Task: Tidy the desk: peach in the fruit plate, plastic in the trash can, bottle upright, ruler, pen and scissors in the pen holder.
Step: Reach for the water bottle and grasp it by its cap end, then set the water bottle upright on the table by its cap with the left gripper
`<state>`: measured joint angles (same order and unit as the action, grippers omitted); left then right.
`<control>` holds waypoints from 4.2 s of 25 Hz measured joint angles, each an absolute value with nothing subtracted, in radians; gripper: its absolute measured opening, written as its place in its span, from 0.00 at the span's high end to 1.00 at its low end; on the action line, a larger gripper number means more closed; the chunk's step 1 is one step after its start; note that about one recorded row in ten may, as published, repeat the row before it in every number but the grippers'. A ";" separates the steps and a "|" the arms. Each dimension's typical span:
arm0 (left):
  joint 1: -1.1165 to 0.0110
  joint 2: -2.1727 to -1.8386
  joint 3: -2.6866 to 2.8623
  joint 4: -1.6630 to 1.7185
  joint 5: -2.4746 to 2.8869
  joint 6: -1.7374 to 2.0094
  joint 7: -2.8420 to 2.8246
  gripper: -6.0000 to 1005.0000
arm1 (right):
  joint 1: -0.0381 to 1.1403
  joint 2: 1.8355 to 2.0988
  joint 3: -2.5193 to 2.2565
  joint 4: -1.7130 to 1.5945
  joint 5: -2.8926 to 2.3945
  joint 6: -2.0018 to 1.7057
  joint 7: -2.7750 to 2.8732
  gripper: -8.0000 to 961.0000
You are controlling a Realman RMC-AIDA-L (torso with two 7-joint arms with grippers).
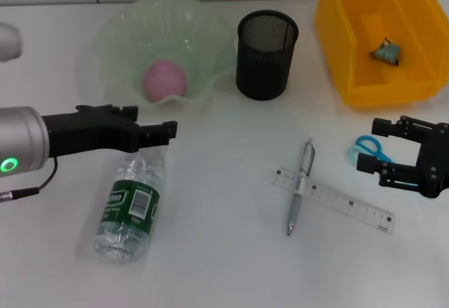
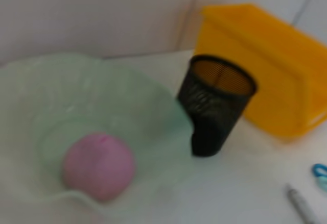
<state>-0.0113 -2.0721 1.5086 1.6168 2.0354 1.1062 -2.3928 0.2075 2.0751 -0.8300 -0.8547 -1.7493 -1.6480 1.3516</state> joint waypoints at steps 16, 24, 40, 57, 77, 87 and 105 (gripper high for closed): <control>-0.269 -2.077 1.621 1.488 2.502 1.100 -2.873 0.21 | 0.211 2.076 -0.830 -0.821 -1.751 -1.622 1.347 0.20; -0.308 -2.076 1.616 1.417 2.506 1.075 -2.871 0.22 | 0.219 2.075 -0.830 -0.812 -1.751 -1.620 1.347 0.20; -0.357 -2.073 1.623 1.319 2.523 1.043 -2.864 0.23 | 0.220 2.075 -0.830 -0.802 -1.750 -1.604 1.347 0.21; -0.369 -2.073 1.644 1.353 2.558 1.084 -2.807 0.49 | 0.224 2.075 -0.830 -0.789 -1.759 -1.594 1.356 0.21; -0.222 -2.067 1.520 1.563 2.190 1.150 -2.277 0.55 | 0.224 2.075 -0.826 -0.782 -1.760 -1.587 1.358 0.21; -0.204 -2.068 1.362 1.477 1.952 1.221 -2.027 0.55 | 0.224 2.075 -0.822 -0.782 -1.759 -1.590 1.359 0.21; -0.201 -2.068 1.224 1.355 1.805 1.310 -1.814 0.55 | 0.233 2.075 -0.822 -0.790 -1.754 -1.595 1.373 0.21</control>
